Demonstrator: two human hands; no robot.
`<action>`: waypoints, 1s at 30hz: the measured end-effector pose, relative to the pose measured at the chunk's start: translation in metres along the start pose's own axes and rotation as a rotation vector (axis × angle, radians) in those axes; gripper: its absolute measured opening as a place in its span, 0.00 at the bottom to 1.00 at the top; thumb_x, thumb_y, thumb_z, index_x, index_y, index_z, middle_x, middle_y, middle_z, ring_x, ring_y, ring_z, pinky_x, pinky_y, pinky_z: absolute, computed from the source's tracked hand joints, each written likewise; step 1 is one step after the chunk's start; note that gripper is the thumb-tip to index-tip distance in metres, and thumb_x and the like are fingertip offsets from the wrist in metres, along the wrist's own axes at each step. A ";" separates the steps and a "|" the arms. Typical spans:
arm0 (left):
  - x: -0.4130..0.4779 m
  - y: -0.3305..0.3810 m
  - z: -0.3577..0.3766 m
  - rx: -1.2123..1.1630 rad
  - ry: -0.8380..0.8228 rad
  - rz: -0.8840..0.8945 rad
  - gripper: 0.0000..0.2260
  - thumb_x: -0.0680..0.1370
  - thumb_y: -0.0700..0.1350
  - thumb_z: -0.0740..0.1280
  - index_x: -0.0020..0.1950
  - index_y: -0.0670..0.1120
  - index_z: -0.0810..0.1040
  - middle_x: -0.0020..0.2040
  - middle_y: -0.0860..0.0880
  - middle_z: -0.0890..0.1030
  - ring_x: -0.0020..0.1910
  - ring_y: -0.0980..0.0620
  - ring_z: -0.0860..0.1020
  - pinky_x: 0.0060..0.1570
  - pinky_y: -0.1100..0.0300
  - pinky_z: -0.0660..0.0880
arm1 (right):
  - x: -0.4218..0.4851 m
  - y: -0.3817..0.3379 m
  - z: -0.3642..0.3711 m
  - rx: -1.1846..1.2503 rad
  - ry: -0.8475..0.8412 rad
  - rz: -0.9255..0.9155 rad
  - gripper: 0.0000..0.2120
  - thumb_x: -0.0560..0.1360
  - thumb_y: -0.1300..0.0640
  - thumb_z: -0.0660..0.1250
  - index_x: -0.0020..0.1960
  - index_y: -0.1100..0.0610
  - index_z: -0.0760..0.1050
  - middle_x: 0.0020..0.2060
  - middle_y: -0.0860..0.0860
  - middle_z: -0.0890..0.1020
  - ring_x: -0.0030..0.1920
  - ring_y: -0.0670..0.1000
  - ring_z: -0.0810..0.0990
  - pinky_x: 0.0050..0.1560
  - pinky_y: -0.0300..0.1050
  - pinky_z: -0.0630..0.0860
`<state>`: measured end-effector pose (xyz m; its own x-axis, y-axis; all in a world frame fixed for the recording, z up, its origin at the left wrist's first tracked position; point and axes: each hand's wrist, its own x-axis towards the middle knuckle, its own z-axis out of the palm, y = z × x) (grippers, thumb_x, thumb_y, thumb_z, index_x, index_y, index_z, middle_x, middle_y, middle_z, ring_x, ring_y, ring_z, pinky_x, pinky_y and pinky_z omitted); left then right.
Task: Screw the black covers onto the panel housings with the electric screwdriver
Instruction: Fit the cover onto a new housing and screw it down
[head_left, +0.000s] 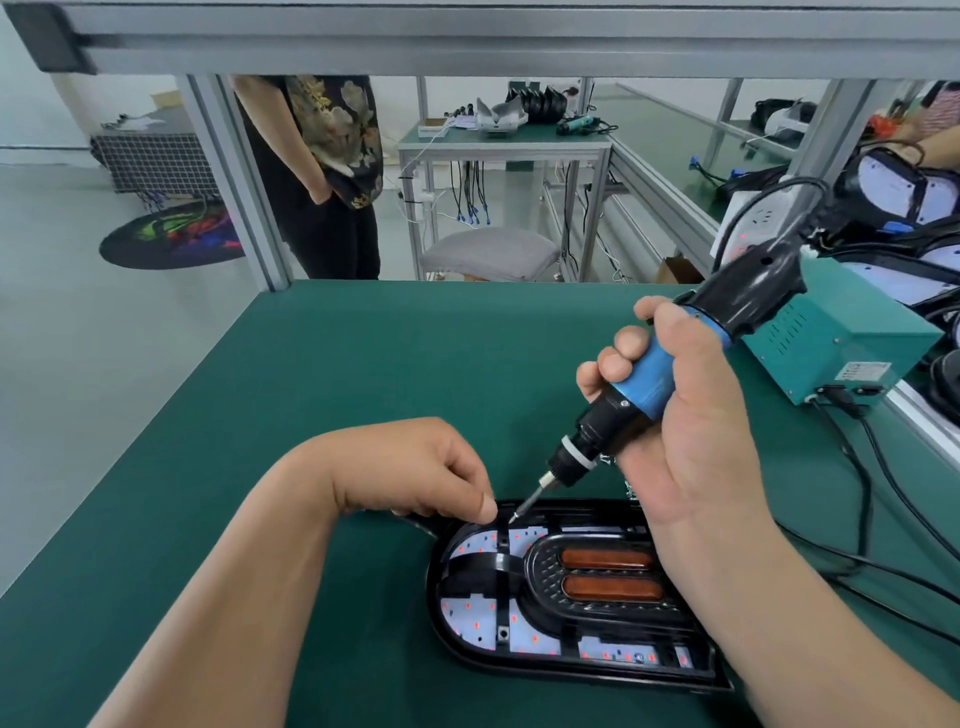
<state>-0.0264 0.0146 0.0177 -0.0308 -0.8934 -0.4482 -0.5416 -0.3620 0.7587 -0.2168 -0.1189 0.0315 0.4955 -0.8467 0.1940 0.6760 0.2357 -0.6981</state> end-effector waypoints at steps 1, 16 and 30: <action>0.000 0.000 0.001 -0.006 0.001 0.004 0.14 0.74 0.53 0.75 0.47 0.42 0.85 0.35 0.47 0.71 0.34 0.50 0.65 0.34 0.57 0.60 | -0.002 0.001 0.001 -0.014 -0.021 0.002 0.08 0.79 0.54 0.68 0.55 0.56 0.73 0.37 0.50 0.76 0.34 0.49 0.74 0.46 0.48 0.79; 0.005 -0.005 0.001 -0.076 0.006 0.022 0.11 0.73 0.51 0.76 0.45 0.43 0.85 0.35 0.44 0.72 0.32 0.51 0.66 0.33 0.59 0.61 | -0.009 0.003 0.008 -0.126 -0.147 -0.028 0.05 0.81 0.56 0.65 0.55 0.55 0.75 0.36 0.50 0.76 0.34 0.50 0.75 0.47 0.48 0.78; 0.003 -0.005 0.001 -0.058 0.013 0.022 0.11 0.74 0.51 0.75 0.46 0.43 0.85 0.34 0.48 0.73 0.31 0.52 0.66 0.31 0.59 0.62 | -0.014 0.006 0.012 -0.187 -0.260 -0.013 0.12 0.76 0.53 0.70 0.57 0.55 0.76 0.37 0.52 0.76 0.36 0.52 0.74 0.48 0.50 0.77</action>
<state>-0.0248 0.0135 0.0122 -0.0310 -0.9045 -0.4254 -0.4917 -0.3568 0.7943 -0.2135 -0.1005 0.0330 0.6263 -0.6933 0.3566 0.5832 0.1132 -0.8044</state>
